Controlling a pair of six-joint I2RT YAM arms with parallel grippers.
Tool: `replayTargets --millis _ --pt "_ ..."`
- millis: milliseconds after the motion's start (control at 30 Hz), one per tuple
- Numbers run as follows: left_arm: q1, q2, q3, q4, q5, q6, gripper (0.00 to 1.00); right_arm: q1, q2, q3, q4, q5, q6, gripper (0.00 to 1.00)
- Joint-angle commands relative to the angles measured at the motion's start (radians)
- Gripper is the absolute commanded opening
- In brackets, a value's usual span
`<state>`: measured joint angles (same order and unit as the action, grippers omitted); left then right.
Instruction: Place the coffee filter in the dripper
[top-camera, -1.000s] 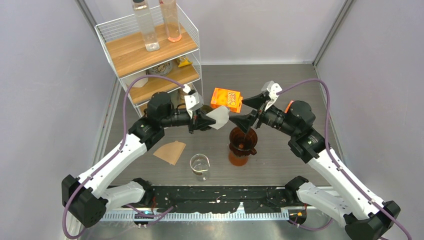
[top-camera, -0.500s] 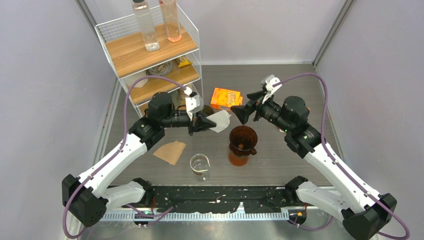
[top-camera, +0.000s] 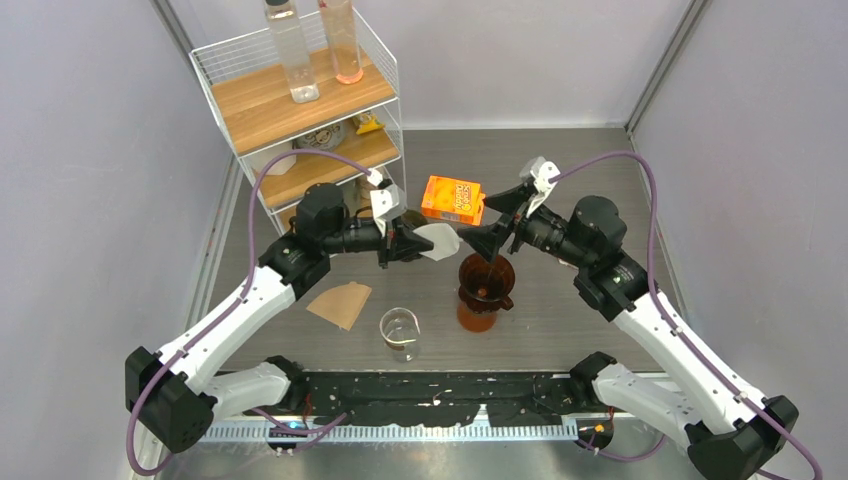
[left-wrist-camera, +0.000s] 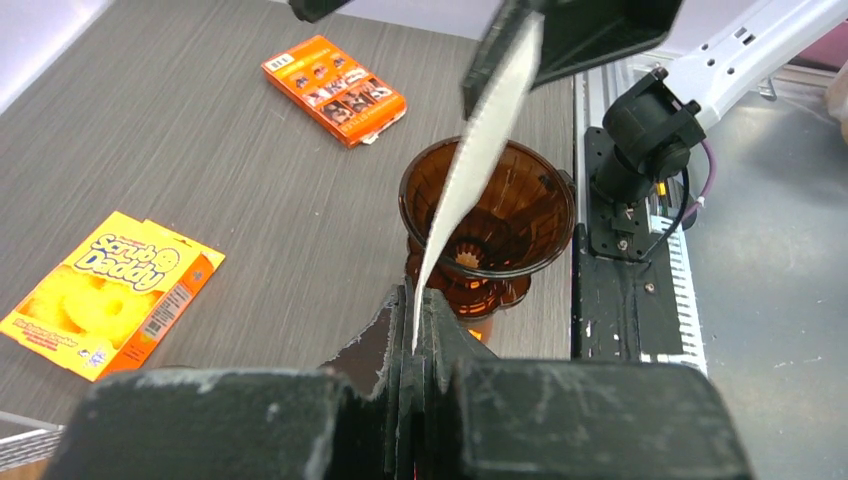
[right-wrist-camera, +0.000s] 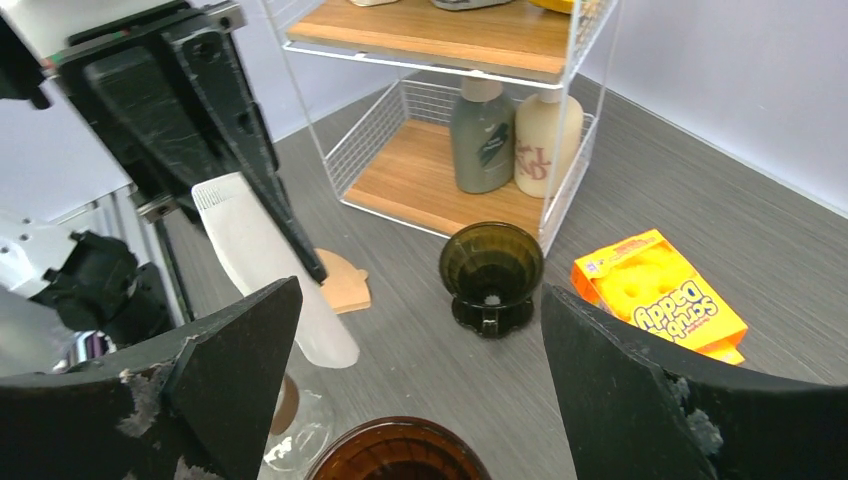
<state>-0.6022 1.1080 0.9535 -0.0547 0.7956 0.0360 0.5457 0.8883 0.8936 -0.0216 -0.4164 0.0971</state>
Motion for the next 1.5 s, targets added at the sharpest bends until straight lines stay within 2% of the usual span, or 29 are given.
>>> replayTargets --millis 0,133,467,667,900,1233,1467 --pt "-0.003 -0.026 -0.003 0.09 -0.003 -0.03 0.0 -0.001 -0.04 -0.011 0.038 -0.132 0.0 0.96" --pt "-0.002 -0.026 0.0 0.086 0.011 -0.03 0.0 0.0 -0.031 -0.02 0.052 -0.205 0.0 0.95" --pt "-0.004 -0.008 0.005 0.095 0.034 -0.03 0.0 0.002 0.006 -0.014 0.056 -0.251 -0.002 0.95" --pt "-0.003 -0.001 0.011 0.093 0.036 -0.05 0.0 0.003 0.026 -0.006 0.06 -0.213 0.014 0.95" --pt "-0.002 0.0 0.004 0.11 0.035 -0.092 0.0 0.005 0.009 -0.028 0.092 -0.092 0.034 0.95" --pt "-0.004 0.005 0.001 0.1 0.159 -0.067 0.0 0.007 0.027 -0.025 0.135 0.033 0.053 0.96" --pt "-0.003 -0.005 0.006 0.064 0.169 -0.041 0.0 0.007 0.047 -0.005 0.115 -0.064 0.042 0.95"
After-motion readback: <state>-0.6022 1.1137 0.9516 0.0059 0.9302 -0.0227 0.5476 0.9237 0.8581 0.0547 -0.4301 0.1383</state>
